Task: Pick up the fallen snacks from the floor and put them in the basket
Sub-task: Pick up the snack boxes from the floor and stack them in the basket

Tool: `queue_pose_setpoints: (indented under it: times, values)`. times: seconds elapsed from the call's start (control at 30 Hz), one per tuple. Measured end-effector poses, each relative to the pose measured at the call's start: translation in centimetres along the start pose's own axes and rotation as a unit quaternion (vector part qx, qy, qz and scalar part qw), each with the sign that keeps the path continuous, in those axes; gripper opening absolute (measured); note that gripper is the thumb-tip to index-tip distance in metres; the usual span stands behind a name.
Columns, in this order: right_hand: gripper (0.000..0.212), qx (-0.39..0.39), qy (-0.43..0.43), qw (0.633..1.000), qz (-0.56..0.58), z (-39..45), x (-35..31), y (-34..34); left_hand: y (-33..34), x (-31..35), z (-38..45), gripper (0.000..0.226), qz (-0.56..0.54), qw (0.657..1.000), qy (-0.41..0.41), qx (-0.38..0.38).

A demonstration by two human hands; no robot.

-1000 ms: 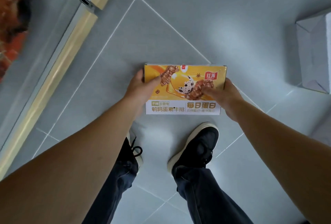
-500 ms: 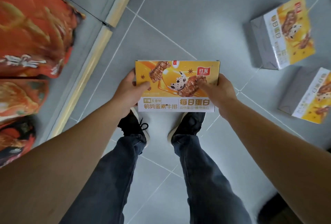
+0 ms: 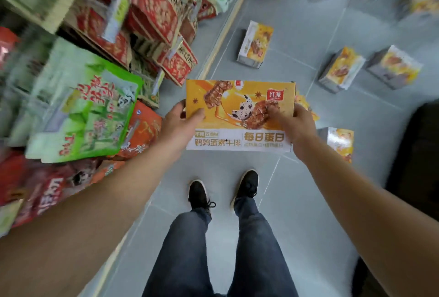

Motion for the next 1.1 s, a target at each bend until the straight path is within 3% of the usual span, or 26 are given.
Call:
queue_pose_setpoints:
  times: [0.13,0.2,0.3,0.37,0.43,0.5,0.7,0.87,1.1]
  values:
    - [0.069,0.034,-0.052,0.997,0.045,-5.3,-6.9,-1.6,-3.0,5.4,-6.7,0.016,0.009,0.996,0.089,-0.001]
    - [0.08,0.05,-0.062,0.994,0.073,-7.2,-9.0,-2.3,-4.1,7.3,-9.0,0.017,-0.011,0.992,0.123,-0.01]
    - [0.061,0.054,-0.078,0.988,0.124,-9.1,-11.7,-3.1,-5.6,10.5,-11.9,0.023,-0.024,0.987,0.158,-0.032]
    - [0.069,0.049,-0.106,0.984,0.136,-9.6,-13.5,-3.8,-6.2,12.3,-13.3,0.026,-0.029,0.984,0.171,-0.051]
    - [0.081,0.054,-0.147,0.978,0.136,-10.0,-15.8,-4.4,-6.5,14.3,-14.4,0.046,-0.032,0.978,0.194,-0.064]
    - [0.078,0.071,-0.172,0.972,0.144,-10.0,-17.6,-5.2,-6.6,15.9,-14.4,0.056,-0.036,0.974,0.21,-0.073]
    - [0.04,0.076,-0.22,0.956,0.179,-8.6,-21.3,-8.9,-4.9,22.5,-15.9,0.034,-0.034,0.963,0.249,-0.101]
    - [0.04,0.062,-0.244,0.951,0.177,-4.6,-23.9,-13.6,-1.0,28.9,-15.1,0.056,-0.024,0.956,0.251,-0.153]
    - [0.035,0.045,-0.285,0.947,0.143,4.3,-27.2,-21.3,7.5,37.6,-12.8,0.056,-0.03,0.951,0.256,-0.174]
Point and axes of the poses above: each hand's wrist, its own z-axis towards the middle knuckle, its own y-axis out of the palm, x = y × z, the point moved 2 cm from there along z, towards the middle knuckle, and after that the axes turned 14 degrees about -y, right-handed, at the moved point
